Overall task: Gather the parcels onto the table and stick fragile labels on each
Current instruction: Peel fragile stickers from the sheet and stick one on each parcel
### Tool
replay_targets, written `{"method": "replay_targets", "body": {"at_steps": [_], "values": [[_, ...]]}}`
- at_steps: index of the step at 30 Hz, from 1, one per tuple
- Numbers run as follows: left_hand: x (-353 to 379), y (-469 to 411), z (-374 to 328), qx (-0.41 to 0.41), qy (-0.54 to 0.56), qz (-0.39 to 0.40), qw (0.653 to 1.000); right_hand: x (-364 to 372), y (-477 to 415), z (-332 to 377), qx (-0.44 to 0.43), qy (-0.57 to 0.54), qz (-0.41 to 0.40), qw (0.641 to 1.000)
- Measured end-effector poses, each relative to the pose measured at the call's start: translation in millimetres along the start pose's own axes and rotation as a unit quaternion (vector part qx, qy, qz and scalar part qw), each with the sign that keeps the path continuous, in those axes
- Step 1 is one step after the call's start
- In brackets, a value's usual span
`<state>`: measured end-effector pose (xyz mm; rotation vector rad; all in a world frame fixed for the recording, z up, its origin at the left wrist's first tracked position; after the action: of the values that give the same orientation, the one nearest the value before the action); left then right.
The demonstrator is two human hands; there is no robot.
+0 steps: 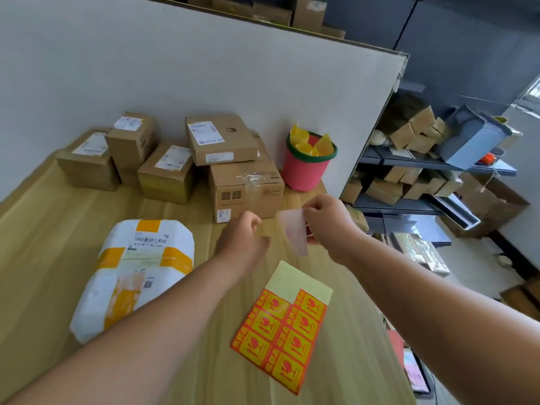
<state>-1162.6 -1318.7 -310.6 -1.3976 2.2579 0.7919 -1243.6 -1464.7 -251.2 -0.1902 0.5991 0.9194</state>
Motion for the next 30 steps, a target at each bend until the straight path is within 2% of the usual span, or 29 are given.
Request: {"method": "replay_targets", "body": {"at_steps": [2, 4, 7, 10, 15, 18, 23, 26, 30], "values": [[-15, 15, -17, 0.052, 0.050, -0.022, 0.997, 10, -1, 7, -0.007, -0.017, 0.005, 1.000], [-25, 25, -22, 0.071, 0.085, -0.017, 0.994, 21, 1, 16, -0.020, -0.026, 0.007, 0.999], [-35, 28, -19, 0.059, 0.145, 0.020, 0.987, 44, 5, 28, -0.027, -0.043, 0.028, 0.998], [-51, 31, -6, 0.029, 0.184, 0.043, 0.982, 70, 14, 38, -0.001, -0.115, 0.067, 0.991], [-86, 27, 26, -0.009, 0.210, 0.010, 0.978, 109, 30, 51, 0.013, -0.233, 0.128, 0.964], [-104, 22, 51, -0.057, 0.234, 0.002, 0.970, 125, 37, 57, 0.015, -0.236, 0.125, 0.964], [-136, 18, 92, -0.129, 0.290, 0.013, 0.948, 141, 45, 52, 0.034, -0.151, 0.049, 0.987], [-152, 18, 108, -0.145, 0.322, 0.026, 0.935, 165, 53, 52, 0.053, -0.142, 0.068, 0.986], [-161, 18, 126, -0.165, 0.342, 0.056, 0.923, 198, 64, 58, 0.071, -0.185, 0.095, 0.976]]}}
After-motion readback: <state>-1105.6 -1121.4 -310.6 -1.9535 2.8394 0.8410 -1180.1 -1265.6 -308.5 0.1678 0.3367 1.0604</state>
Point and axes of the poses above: each hand's wrist, its own y-axis away from the middle knuckle, its own x-axis out of the palm, z = x × y, the point moved 8 cm from there along -y, towards the middle knuckle, and after that the axes turned 10 degrees about -x, right-handed, at the moved point
